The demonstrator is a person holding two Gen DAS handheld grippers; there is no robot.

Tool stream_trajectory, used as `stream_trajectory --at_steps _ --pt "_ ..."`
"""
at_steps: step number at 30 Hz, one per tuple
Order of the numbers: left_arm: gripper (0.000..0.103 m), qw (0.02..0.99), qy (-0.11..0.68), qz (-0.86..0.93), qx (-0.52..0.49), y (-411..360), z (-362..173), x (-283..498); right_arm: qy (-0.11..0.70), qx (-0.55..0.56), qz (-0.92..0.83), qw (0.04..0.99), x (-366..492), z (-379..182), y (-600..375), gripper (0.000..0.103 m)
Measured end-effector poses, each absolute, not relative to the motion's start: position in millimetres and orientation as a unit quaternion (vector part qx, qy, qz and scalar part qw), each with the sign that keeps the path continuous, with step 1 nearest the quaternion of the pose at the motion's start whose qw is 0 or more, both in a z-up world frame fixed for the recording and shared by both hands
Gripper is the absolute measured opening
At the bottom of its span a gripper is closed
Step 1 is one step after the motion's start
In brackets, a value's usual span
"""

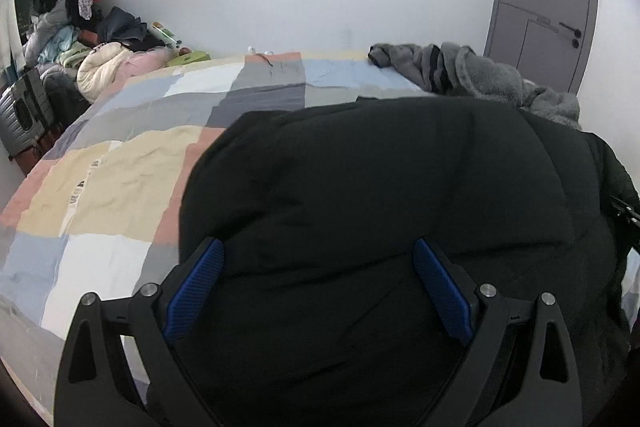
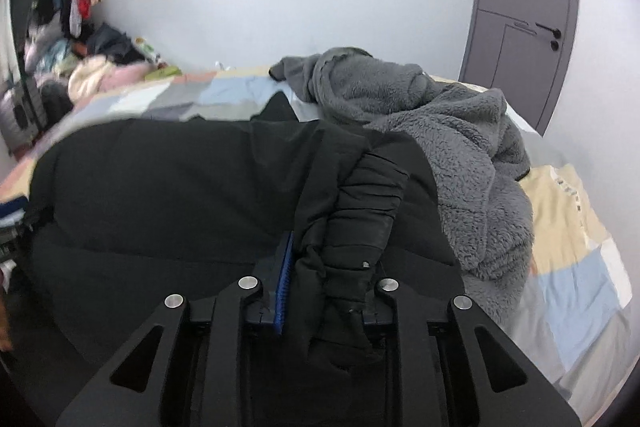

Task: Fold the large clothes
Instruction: 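Grasp the jacket hem with the right tool while the left tool presses the jacket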

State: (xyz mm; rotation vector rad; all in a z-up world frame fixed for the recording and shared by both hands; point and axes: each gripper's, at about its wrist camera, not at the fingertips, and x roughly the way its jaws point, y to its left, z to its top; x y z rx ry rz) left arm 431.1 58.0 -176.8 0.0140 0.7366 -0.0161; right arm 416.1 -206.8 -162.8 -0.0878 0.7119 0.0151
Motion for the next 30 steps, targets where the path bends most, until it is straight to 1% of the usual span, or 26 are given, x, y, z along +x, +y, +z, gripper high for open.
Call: stream_trajectory --at_steps 2,6,9,14,20,24,25,27,28,29,30 --pt "0.096 0.932 0.362 -0.005 0.016 54.3 -181.7 435.0 0.355 -0.047 0.011 0.934 422.4 -173.5 -204.5 0.022" --pt "0.096 0.925 0.381 -0.006 -0.001 55.8 -193.4 446.7 0.352 -0.042 0.012 0.935 432.1 -189.3 -202.8 0.024" --pt "0.096 0.927 0.375 -0.001 0.016 51.1 -199.7 450.9 0.352 -0.030 0.018 0.935 437.0 -199.2 -206.0 0.026" --pt "0.096 0.926 0.378 0.005 0.011 48.0 -208.5 459.3 0.351 -0.033 0.023 0.936 448.7 -209.8 -203.8 0.027" --pt "0.096 0.922 0.386 0.011 0.012 47.5 -206.6 460.9 0.360 -0.037 0.010 0.932 446.5 -204.0 -197.8 0.028" --pt "0.096 0.917 0.399 0.009 0.000 54.5 -198.8 457.2 0.373 0.010 0.028 0.927 443.2 -191.3 -211.7 0.030" --pt "0.096 0.915 0.403 0.011 -0.002 55.9 -194.2 454.7 0.377 0.020 0.031 0.925 441.2 -186.9 -214.7 0.032" --pt "0.096 0.917 0.398 0.013 0.004 56.2 -181.1 445.6 0.383 0.027 0.031 0.923 433.8 -175.0 -217.1 0.045" --pt "0.096 0.919 0.393 0.015 0.008 55.5 -175.6 442.3 0.379 0.027 0.029 0.924 428.1 -167.5 -217.5 0.059" --pt "0.096 0.922 0.388 0.015 0.010 55.3 -166.4 436.4 0.371 0.031 0.033 0.927 419.3 -157.0 -218.3 0.066" --pt "0.096 0.923 0.384 0.014 0.009 55.5 -158.2 431.3 0.365 0.035 0.039 0.930 410.6 -145.2 -218.7 0.066"
